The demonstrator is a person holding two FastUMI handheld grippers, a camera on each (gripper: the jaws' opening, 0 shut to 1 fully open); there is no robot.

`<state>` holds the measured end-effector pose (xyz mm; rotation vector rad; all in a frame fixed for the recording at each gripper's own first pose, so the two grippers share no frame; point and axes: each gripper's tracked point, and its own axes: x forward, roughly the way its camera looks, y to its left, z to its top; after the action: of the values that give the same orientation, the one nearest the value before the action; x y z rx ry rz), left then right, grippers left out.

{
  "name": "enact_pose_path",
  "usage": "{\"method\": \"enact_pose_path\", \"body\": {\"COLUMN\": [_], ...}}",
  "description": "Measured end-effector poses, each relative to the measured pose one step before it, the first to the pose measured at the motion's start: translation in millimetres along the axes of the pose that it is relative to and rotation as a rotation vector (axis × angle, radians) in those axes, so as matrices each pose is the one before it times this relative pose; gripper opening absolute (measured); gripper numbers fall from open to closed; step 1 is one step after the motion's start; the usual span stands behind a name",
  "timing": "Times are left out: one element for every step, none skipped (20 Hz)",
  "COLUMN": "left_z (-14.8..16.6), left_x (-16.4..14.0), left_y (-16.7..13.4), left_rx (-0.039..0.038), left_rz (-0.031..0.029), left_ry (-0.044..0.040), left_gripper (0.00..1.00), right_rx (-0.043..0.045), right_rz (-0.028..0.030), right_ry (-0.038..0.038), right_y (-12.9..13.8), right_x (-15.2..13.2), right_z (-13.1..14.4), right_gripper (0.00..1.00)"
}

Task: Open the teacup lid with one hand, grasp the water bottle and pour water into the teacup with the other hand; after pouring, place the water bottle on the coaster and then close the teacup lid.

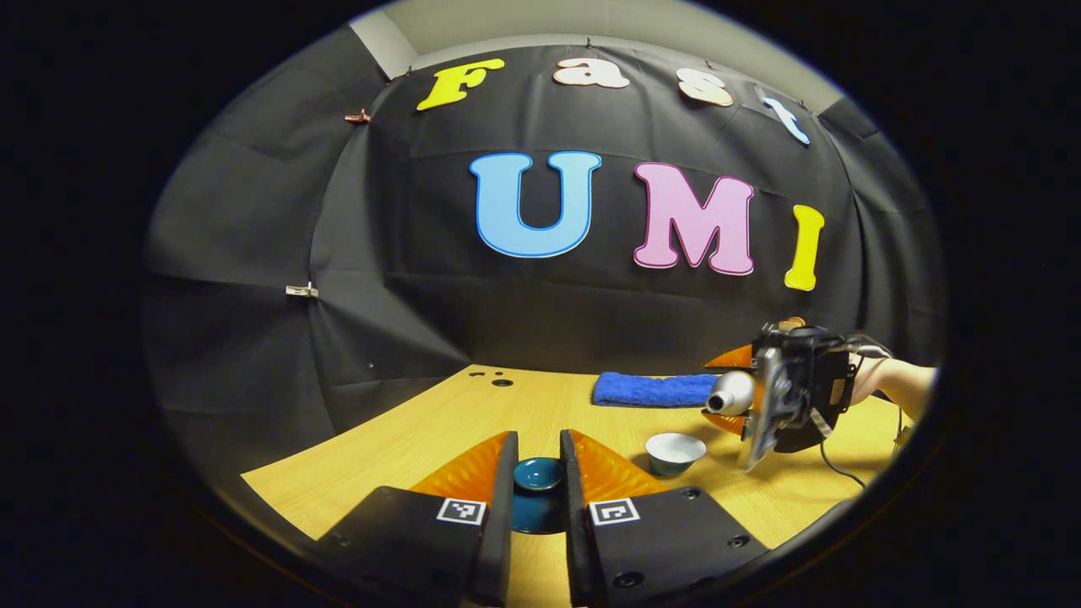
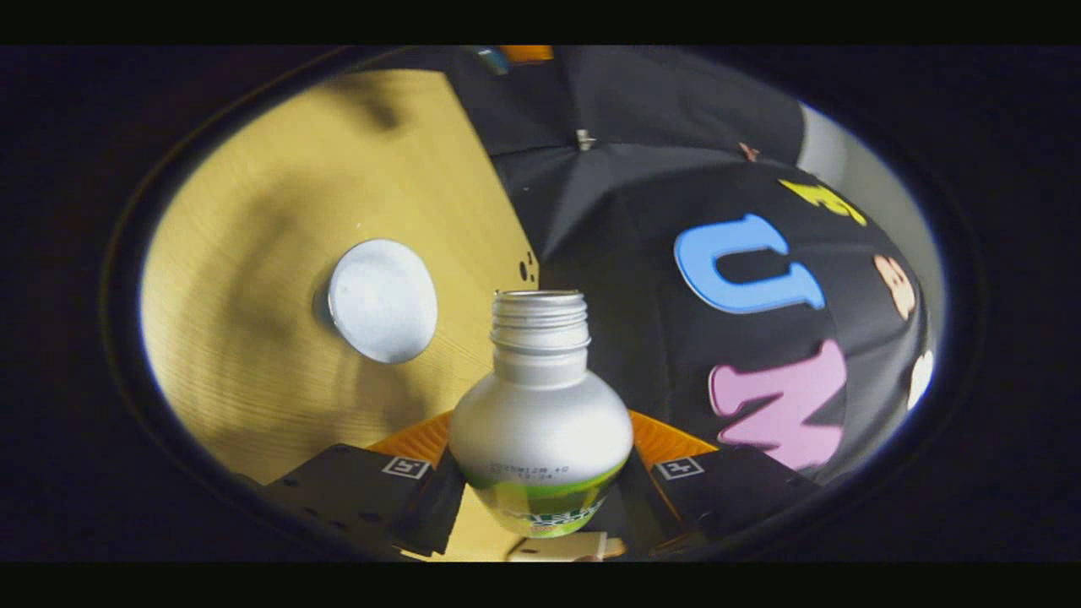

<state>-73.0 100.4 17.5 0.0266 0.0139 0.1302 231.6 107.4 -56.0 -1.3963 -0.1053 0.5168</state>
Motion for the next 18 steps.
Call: {"method": "enact_pose_path", "body": {"left_z": [1.40, 1.11, 0.53, 0.66, 0.33, 0.10, -0.81, -0.16, -1.96, -0.70, -1.37, -1.64, -2.97, -2.82, -2.46, -1.35, -0.61, -0.15], "left_x": [-0.42, 0.70, 0.91, 0.30, -0.19, -0.22, 0.32, 0.54, 0.87, 0.05, 0.20, 1.24, 0.37, 0.86, -0.09, 0.65, 0.67, 0.83], "left_y": [-4.28, -5.46, -7.13, -10.02, -7.22, -6.30, -6.04, -5.39, -5.87, -6.37, -5.59, -5.40, -4.46, -3.65, -2.71, -2.95, -3.69, -3.44], "left_rx": [0.00251, -0.00327, -0.00374, -0.00122, 0.00235, 0.00289, -0.00042, -0.00551, -0.00796, -0.00914, -0.00987, -0.00868, -0.00397, 0.00418, 0.00651, 0.00305, -0.00280, -0.00565], "left_rz": [-0.00993, -0.01133, -0.01331, -0.02009, -0.01489, -0.01303, -0.01214, -0.01321, -0.01411, -0.01409, -0.01379, -0.01222, -0.00831, -0.00486, -0.00423, -0.00688, -0.00850, -0.00725], "left_ry": [-0.00100, 0.00052, -0.00192, -0.00260, -0.00211, -0.00126, -0.00039, 0.00179, 0.00340, 0.00139, -0.00022, 0.00092, 0.00488, 0.00518, 0.00681, 0.00550, 0.00164, 0.00134], "left_gripper": [0.31, 0.31, 0.30, 0.30, 0.31, 0.31, 0.30, 0.30, 0.31, 0.30, 0.30, 0.30, 0.30, 0.30, 0.30, 0.31, 0.30, 0.28], "right_rx": [0.08264, 0.08570, 0.08322, 0.10844, 0.08369, 0.08408, 0.08679, 0.09304, 0.08877, 0.07422, 0.05721, 0.04864, 0.04819, 0.04901, 0.05051, 0.05202, 0.04537, 0.03938], "right_rz": [-0.01030, -0.01123, -0.00679, -0.00241, -0.00682, -0.01131, -0.00683, -0.00681, -0.00573, -0.00574, -0.01380, -0.03147, -0.02657, -0.01491, -0.01121, -0.00490, 0.00110, -0.00108], "right_ry": [0.01192, 0.00976, 0.00699, 0.00389, -0.00561, -0.00969, -0.00800, 0.00210, 0.00441, 0.00216, -0.01072, -0.02423, -0.01921, -0.01001, -0.00439, -0.00325, -0.00369, -0.00953], "right_y": [-4.10, -6.41, -4.19, -6.87, -8.85, -8.61, -7.85, -8.05, -6.07, -6.85, -6.09, -10.66, -9.06, -6.53, -6.31, -3.88, -3.73, -3.02], "right_x": [-9.37, -6.03, -8.42, -10.88, -7.01, -9.73, -7.69, -6.71, -5.89, -8.59, -13.55, -7.24, -3.68, -3.62, -0.25, -1.77, 0.37, 1.28], "right_z": [-7.68, -7.51, -5.36, -4.65, -1.28, -1.73, -0.51, -1.08, -0.29, -1.28, 0.54, 4.61, 4.82, 2.76, 0.88, -0.78, -0.12, -0.27], "right_gripper": [0.81, 0.81, 0.81, 0.81, 0.81, 0.81, 0.81, 0.81, 0.81, 0.81, 0.82, 0.82, 0.82, 0.81, 0.81, 0.82, 0.81, 0.82]}}
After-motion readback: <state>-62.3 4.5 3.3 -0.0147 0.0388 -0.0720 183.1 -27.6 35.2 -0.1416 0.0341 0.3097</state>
